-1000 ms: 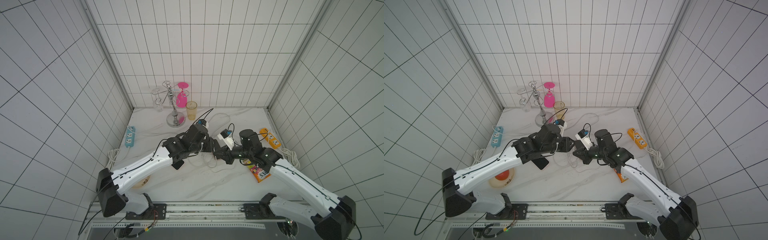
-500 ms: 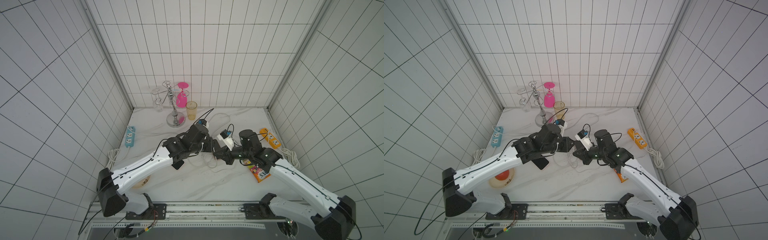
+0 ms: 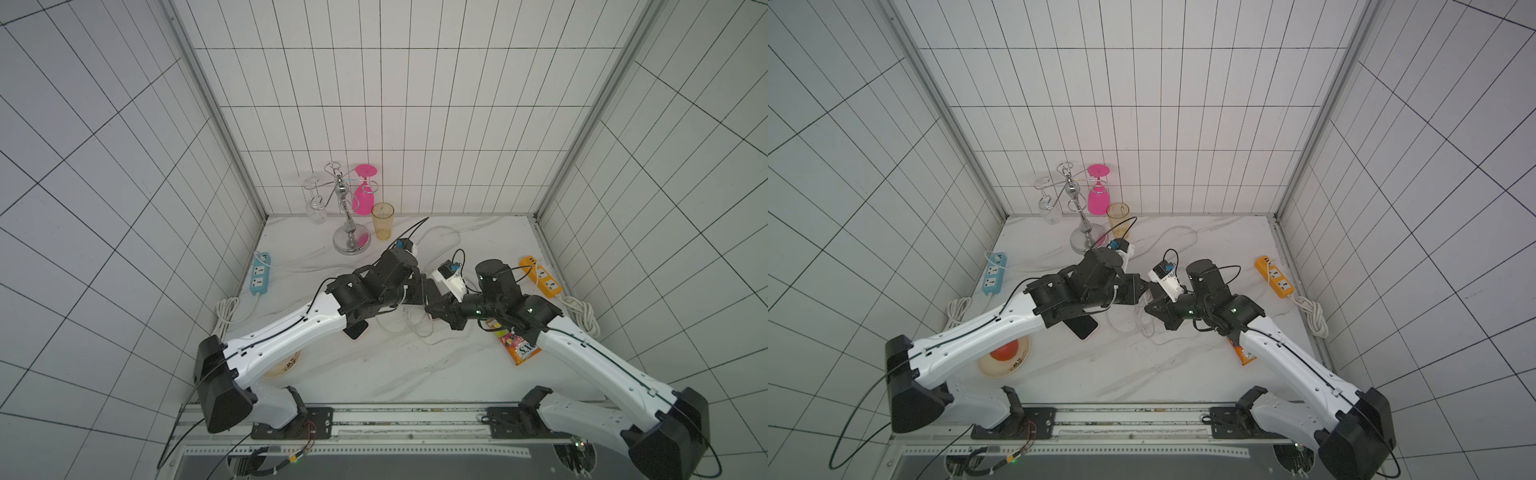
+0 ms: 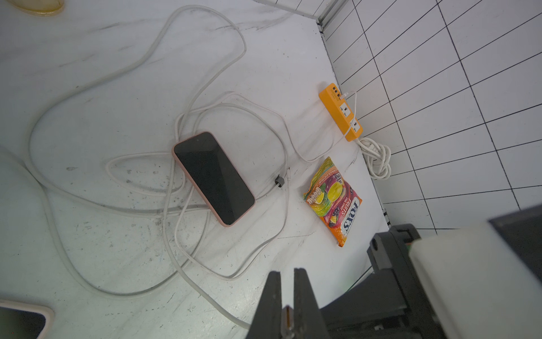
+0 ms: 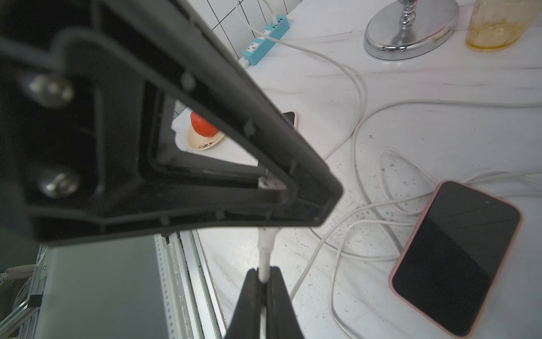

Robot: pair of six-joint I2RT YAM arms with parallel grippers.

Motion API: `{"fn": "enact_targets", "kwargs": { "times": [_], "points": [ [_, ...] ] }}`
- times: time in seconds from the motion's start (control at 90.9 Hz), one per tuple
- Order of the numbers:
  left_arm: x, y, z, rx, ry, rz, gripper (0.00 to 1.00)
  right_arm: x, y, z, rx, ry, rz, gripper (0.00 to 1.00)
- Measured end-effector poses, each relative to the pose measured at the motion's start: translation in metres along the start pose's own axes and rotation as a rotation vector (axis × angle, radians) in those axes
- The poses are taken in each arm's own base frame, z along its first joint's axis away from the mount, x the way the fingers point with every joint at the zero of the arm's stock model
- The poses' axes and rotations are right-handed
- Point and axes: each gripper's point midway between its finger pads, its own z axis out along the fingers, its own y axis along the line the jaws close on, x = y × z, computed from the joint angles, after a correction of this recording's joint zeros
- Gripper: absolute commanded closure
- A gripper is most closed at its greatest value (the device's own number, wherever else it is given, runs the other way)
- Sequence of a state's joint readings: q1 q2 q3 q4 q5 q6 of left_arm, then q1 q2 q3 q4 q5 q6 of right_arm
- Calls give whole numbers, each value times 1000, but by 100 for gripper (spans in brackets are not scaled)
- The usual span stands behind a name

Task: Plug the charging cable into the phone
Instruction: Pick up the charging cable from the center of the board.

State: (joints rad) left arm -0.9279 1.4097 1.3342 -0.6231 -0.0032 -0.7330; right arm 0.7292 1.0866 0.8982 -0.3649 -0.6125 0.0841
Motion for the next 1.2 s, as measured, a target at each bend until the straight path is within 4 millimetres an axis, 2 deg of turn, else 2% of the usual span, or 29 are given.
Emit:
{"fn": "enact_targets", "kwargs": {
  "times": [0.044, 0.055, 0.132, 0.198, 0.286, 0.396, 0.539, 0.649, 0.891, 1.078, 1.199],
  "points": [
    [0, 0, 0, -1, 1, 1, 100, -1, 0, 0, 1, -2, -2, 100],
    [0, 0, 0, 0, 1, 1, 100, -1, 0, 0, 0, -2, -2, 97],
    [0, -1, -1, 2, 0, 17, 100, -2, 1, -1, 3, -2, 0, 62],
    [0, -1, -3, 5, 2, 47, 100, -4, 3, -2, -1, -7, -10, 44],
    [0, -5, -11, 29, -2, 101, 100, -7, 7, -5, -11, -19, -28, 33],
    [0, -18, -41, 132, -43, 195, 100, -17, 19, -16, -41, -65, -69, 26],
    [1, -34, -91, 298, -156, 309, 100, -33, 44, -31, -132, -143, -143, 27],
    [3, -42, -112, 397, -221, 368, 100, -43, 63, -38, -224, -183, -188, 32],
    [10, -45, -111, 510, -207, 380, 100, -64, 89, -40, -403, -205, -192, 51],
    [9, -51, -112, 569, -198, 364, 100, -63, 94, -33, -459, -178, -160, 59],
    [10, -53, -113, 598, -194, 351, 100, -64, 96, -34, -471, -181, -157, 69]
  ]
}}
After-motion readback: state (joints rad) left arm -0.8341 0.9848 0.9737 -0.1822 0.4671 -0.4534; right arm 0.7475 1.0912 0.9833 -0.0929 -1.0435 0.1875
